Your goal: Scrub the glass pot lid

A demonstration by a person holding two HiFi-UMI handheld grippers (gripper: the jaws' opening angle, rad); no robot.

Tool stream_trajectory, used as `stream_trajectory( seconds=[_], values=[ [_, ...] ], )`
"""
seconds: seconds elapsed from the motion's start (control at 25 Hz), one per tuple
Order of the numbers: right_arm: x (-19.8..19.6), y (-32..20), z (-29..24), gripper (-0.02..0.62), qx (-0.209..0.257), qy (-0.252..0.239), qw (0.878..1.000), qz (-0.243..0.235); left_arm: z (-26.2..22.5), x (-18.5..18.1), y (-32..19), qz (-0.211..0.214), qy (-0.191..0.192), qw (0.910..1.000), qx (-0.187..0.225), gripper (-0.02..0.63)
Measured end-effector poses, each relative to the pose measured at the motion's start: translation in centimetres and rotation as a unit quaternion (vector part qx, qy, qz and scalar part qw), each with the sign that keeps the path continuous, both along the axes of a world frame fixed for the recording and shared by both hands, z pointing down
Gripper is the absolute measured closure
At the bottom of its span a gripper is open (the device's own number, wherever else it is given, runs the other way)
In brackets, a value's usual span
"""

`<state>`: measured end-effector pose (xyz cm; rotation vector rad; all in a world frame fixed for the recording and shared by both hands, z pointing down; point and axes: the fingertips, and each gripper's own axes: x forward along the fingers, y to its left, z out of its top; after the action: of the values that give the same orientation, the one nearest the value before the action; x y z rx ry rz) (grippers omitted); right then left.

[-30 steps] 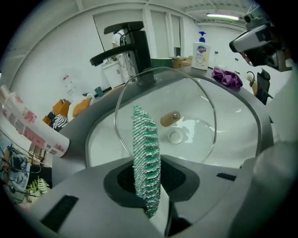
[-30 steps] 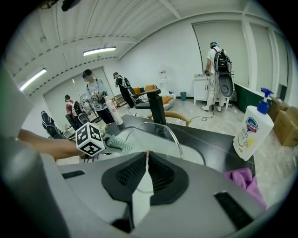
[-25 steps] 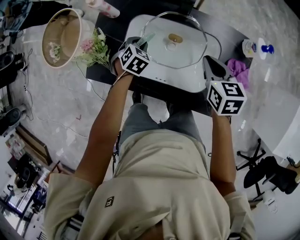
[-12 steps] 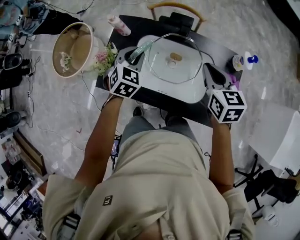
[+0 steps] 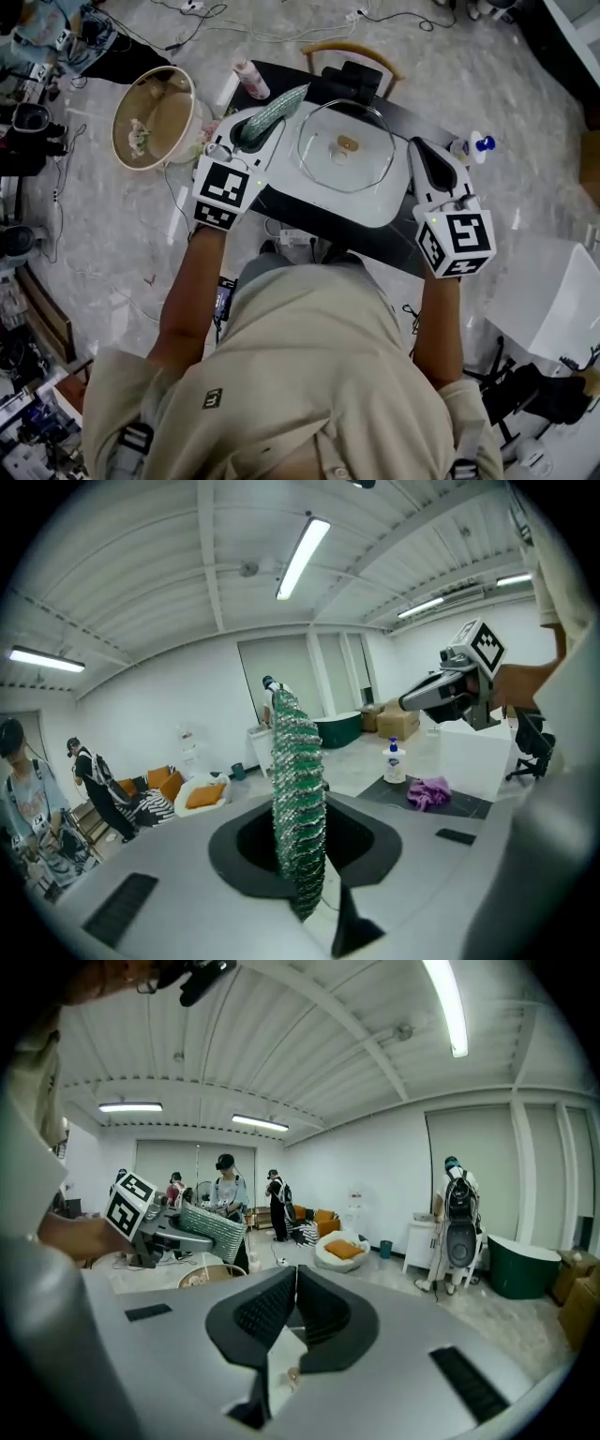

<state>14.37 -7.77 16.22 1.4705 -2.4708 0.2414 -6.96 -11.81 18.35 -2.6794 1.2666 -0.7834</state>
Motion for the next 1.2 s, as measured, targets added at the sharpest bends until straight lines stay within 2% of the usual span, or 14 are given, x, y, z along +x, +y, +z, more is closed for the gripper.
stream_trajectory(
  seconds=[0.16, 0.28, 0.4, 0.52, 1.2],
  values=[
    [0.9, 1.1, -5.2, 0.571, 0.049, -0.006, 0.999, -0.003, -5.2, 0.4, 1.4, 0.01, 0.014, 0.9989, 0.043, 0.518],
    [-0.2, 1.7, -7.5, 0.571, 0.07, -0.008, 0.997, -0.018, -7.4, -1.1, 2.4, 0.003, 0.025, 0.9978, 0.06, 0.518],
    [-1.9, 2.5, -8.7, 0.574, 0.081, 0.013, 0.995, -0.05, -8.5, -2.4, 2.9, -0.002, 0.032, 0.9966, 0.076, 0.518],
    [-3.1, 3.2, -8.9, 0.574, 0.077, 0.012, 0.995, -0.068, -8.4, -3.6, 2.9, -0.01, 0.039, 0.9964, 0.075, 0.518],
    [-3.9, 2.6, -7.7, 0.572, 0.058, 0.022, 0.995, -0.073, -8.3, -6.4, 3.0, -0.033, 0.038, 0.996, 0.073, 0.518]
  ],
)
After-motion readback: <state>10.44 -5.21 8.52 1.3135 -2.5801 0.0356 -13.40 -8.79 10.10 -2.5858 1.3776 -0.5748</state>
